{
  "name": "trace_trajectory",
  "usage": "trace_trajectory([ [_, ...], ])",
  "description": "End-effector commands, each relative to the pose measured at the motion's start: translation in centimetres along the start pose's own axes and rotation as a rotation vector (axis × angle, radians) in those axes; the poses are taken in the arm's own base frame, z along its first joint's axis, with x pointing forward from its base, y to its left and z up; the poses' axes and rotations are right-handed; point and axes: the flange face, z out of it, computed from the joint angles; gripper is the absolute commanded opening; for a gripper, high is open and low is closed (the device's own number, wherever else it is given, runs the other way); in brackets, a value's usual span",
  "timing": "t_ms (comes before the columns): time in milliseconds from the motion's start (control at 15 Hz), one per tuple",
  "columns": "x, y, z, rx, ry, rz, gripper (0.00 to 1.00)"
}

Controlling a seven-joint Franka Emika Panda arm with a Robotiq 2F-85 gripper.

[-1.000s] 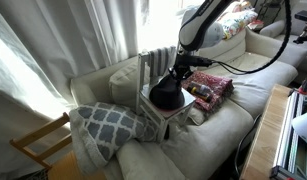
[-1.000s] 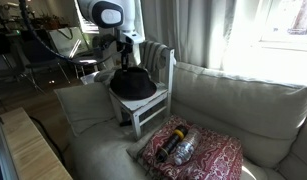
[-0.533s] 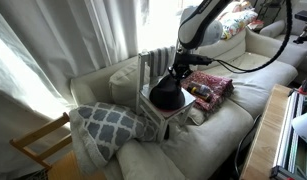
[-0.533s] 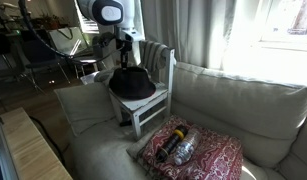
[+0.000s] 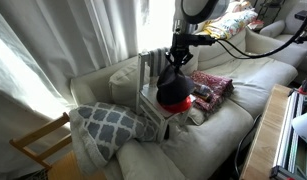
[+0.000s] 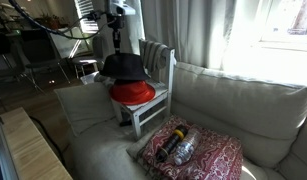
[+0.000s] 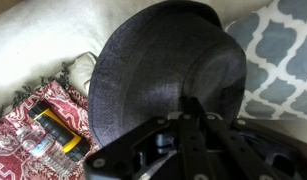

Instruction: Hang the hats on the backrest of the wooden chair

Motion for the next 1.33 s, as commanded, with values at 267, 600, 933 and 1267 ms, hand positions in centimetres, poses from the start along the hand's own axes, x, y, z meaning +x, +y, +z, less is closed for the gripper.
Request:
trace_trajectory([
  [267,-6.3,-4.1,-8.0,0.015,-0.013,-0.089,0.01],
  [600,-10.3,-7.5,-14.9,0.132,0.014,-0.121,0.01],
  [933,-10.7,-8.9,-17.1,0.201,0.024,-0.138,0.04],
  [1267,-10.6,-9.9,-18.7,0.256,0.118,-0.174,0.01],
])
